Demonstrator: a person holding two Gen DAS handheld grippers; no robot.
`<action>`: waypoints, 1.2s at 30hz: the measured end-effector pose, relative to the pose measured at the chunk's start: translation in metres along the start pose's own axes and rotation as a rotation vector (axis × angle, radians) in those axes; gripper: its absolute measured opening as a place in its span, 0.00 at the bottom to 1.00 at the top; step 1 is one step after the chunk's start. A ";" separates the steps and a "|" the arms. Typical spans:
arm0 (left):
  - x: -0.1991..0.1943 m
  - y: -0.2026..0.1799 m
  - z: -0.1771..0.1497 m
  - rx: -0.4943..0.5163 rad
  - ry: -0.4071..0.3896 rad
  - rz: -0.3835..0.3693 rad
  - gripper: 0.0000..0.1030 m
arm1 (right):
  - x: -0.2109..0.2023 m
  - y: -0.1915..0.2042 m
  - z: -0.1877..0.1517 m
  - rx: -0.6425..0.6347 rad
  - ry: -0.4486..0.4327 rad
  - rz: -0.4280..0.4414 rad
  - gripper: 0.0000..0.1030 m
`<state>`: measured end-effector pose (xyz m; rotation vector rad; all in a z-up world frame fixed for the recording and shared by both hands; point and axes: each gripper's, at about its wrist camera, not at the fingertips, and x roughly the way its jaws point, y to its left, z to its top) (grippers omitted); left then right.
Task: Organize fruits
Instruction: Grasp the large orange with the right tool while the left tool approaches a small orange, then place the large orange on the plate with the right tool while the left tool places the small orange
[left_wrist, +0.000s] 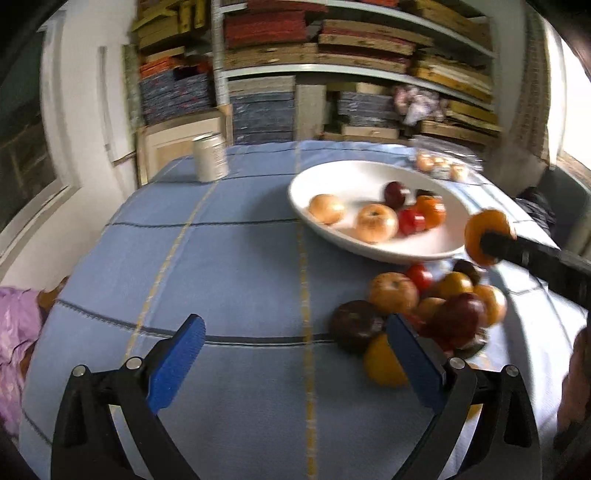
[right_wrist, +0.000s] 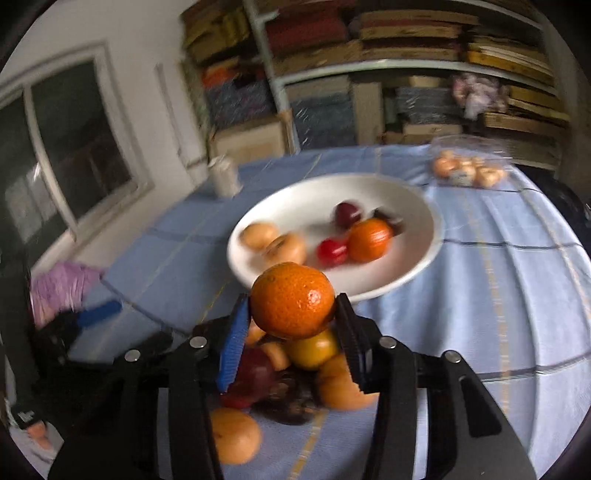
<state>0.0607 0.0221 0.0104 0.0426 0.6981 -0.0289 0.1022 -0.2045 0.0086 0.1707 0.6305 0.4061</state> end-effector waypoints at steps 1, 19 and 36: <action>-0.001 -0.003 0.000 0.010 -0.003 -0.022 0.96 | -0.006 -0.014 -0.001 0.037 -0.006 -0.013 0.45; 0.026 -0.011 -0.017 0.064 0.106 -0.028 0.90 | -0.023 -0.056 -0.001 0.193 -0.010 0.005 0.45; 0.041 -0.034 -0.017 0.120 0.163 -0.173 0.38 | -0.019 -0.057 -0.004 0.200 0.012 0.003 0.45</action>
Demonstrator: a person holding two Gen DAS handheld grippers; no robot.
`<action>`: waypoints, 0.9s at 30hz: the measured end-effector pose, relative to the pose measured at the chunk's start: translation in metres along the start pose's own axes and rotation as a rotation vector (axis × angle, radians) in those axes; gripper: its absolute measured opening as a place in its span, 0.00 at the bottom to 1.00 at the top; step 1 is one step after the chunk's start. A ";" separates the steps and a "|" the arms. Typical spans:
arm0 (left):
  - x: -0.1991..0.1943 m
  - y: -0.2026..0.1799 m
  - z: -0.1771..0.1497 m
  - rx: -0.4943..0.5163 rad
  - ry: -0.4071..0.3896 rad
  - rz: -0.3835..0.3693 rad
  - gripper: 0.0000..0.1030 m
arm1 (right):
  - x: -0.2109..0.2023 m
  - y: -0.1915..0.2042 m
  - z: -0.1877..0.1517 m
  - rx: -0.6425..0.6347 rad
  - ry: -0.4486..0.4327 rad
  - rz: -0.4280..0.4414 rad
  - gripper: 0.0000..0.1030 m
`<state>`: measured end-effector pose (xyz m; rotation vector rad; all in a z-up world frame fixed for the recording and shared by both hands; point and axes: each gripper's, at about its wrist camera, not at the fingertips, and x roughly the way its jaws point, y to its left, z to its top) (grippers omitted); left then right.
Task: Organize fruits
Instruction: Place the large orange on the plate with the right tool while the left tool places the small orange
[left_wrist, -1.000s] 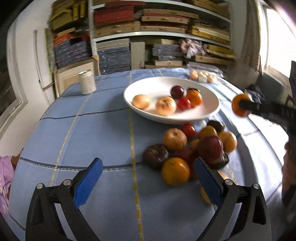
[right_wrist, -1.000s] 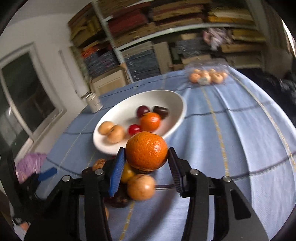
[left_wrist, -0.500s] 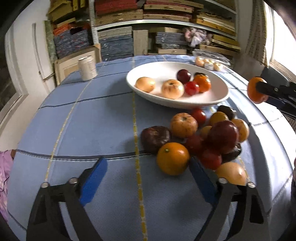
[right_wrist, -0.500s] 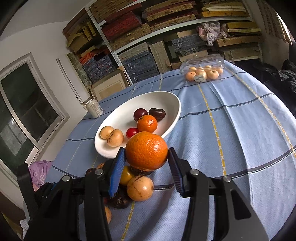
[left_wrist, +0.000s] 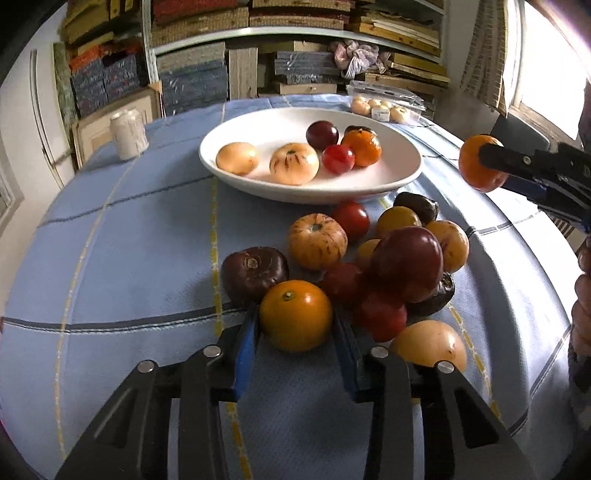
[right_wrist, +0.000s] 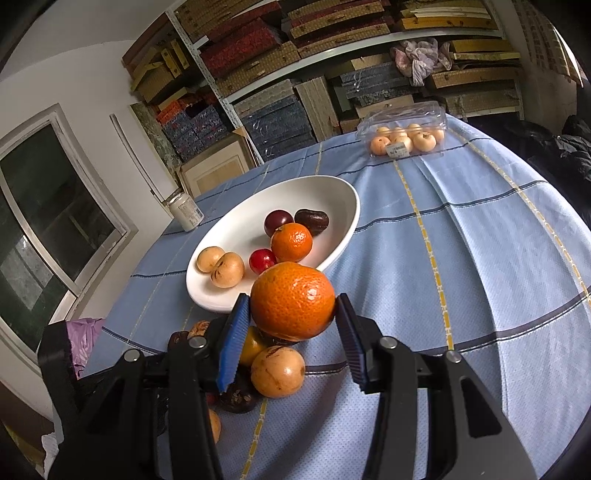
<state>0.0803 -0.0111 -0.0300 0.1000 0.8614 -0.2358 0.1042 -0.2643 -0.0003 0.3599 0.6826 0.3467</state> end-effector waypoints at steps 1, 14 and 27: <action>0.000 0.002 0.002 -0.009 0.001 -0.008 0.38 | 0.000 0.000 0.000 0.000 0.001 0.000 0.45; -0.030 0.019 0.020 -0.069 -0.139 0.066 0.37 | -0.003 0.004 0.002 -0.029 -0.038 -0.020 0.45; 0.016 0.030 0.138 -0.095 -0.130 0.121 0.37 | 0.055 0.065 0.046 -0.205 0.029 0.010 0.45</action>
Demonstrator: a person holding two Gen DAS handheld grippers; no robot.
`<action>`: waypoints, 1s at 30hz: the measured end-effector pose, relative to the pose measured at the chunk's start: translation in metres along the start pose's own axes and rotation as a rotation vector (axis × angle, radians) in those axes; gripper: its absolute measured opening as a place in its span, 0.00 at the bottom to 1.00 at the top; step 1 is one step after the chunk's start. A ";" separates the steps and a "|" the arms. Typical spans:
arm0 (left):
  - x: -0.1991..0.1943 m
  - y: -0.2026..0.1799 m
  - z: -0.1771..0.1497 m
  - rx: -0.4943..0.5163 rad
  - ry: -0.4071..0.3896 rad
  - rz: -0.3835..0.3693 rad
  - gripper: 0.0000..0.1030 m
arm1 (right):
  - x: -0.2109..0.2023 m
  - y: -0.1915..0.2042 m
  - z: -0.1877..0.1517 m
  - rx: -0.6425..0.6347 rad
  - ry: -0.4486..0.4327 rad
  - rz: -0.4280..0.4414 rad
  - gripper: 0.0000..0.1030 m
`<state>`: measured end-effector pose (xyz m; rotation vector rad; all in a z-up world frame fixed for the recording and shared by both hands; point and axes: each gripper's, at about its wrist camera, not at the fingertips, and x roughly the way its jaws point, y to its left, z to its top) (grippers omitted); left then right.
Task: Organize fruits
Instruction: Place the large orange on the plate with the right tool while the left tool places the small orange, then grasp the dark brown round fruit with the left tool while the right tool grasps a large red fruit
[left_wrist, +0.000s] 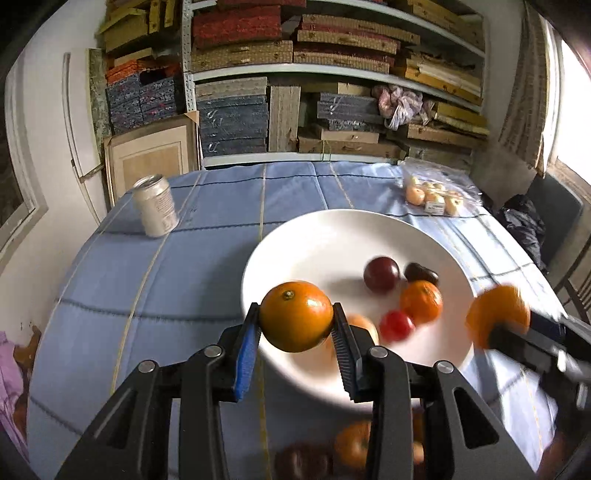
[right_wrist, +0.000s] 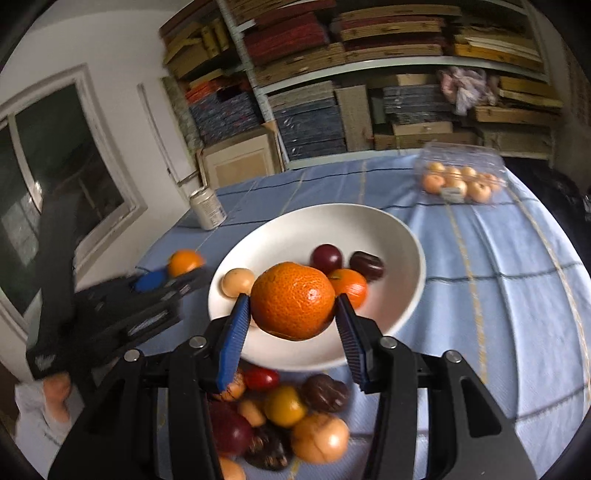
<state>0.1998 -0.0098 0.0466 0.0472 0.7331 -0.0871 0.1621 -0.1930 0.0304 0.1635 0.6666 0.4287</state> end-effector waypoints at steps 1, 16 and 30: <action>0.010 -0.002 0.007 0.006 0.011 0.005 0.37 | 0.006 0.001 -0.001 -0.009 0.013 -0.001 0.45; 0.047 0.007 0.019 -0.060 0.072 -0.027 0.66 | 0.003 -0.008 -0.005 -0.019 -0.041 -0.005 0.63; -0.082 0.022 -0.100 -0.069 -0.107 0.193 0.93 | -0.068 -0.040 -0.054 0.098 -0.131 -0.073 0.80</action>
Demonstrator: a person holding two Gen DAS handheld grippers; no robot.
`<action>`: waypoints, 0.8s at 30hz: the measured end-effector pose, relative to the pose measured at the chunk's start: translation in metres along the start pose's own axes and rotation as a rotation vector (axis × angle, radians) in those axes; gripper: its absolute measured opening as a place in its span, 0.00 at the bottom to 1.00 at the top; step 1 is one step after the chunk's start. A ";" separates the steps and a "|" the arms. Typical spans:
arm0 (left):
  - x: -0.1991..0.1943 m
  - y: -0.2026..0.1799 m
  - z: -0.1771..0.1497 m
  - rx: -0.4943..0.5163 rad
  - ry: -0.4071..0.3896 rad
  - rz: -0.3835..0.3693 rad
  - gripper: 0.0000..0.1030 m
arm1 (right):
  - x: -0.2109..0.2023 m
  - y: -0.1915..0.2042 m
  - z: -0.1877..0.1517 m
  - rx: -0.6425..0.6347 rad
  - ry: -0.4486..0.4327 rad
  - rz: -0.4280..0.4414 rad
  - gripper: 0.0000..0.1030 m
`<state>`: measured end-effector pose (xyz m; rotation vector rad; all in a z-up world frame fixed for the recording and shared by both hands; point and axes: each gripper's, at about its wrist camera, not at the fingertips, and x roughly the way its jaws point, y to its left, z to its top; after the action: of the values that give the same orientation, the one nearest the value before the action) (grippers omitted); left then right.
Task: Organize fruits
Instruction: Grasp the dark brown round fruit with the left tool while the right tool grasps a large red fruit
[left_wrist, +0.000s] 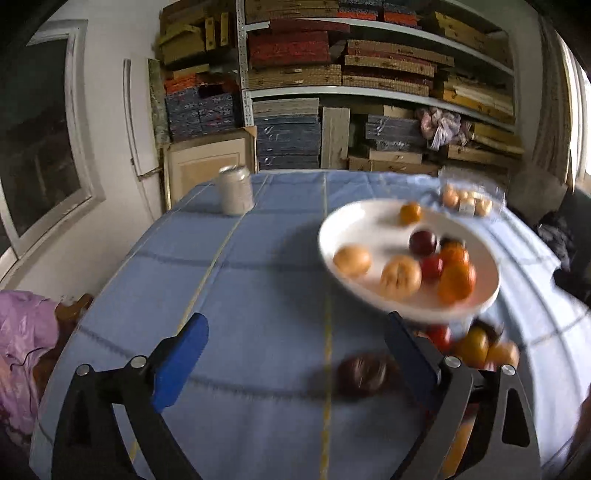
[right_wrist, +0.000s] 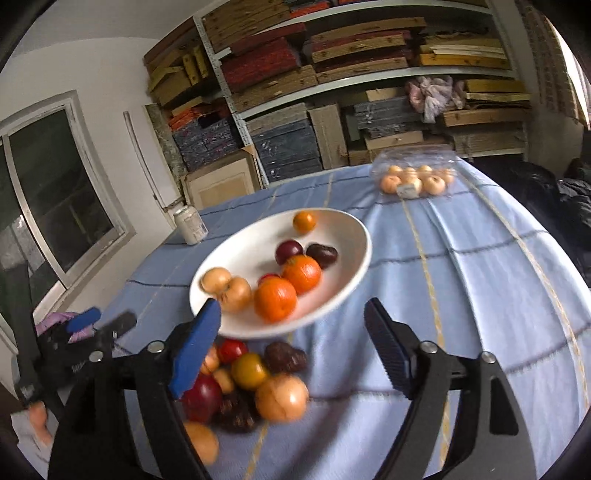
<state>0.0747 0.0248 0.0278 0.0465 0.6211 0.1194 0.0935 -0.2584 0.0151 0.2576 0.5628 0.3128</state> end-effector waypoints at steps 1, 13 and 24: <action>-0.001 -0.001 -0.006 0.008 0.005 0.003 0.93 | -0.003 0.001 -0.005 -0.001 -0.001 -0.004 0.80; -0.006 -0.019 -0.020 0.108 -0.002 0.015 0.95 | -0.011 0.062 -0.050 -0.301 0.020 0.042 0.79; 0.015 0.045 -0.015 -0.194 0.129 0.004 0.95 | 0.027 0.107 -0.068 -0.399 0.149 0.098 0.49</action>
<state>0.0738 0.0715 0.0109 -0.1481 0.7361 0.1872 0.0531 -0.1396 -0.0189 -0.1253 0.6219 0.5334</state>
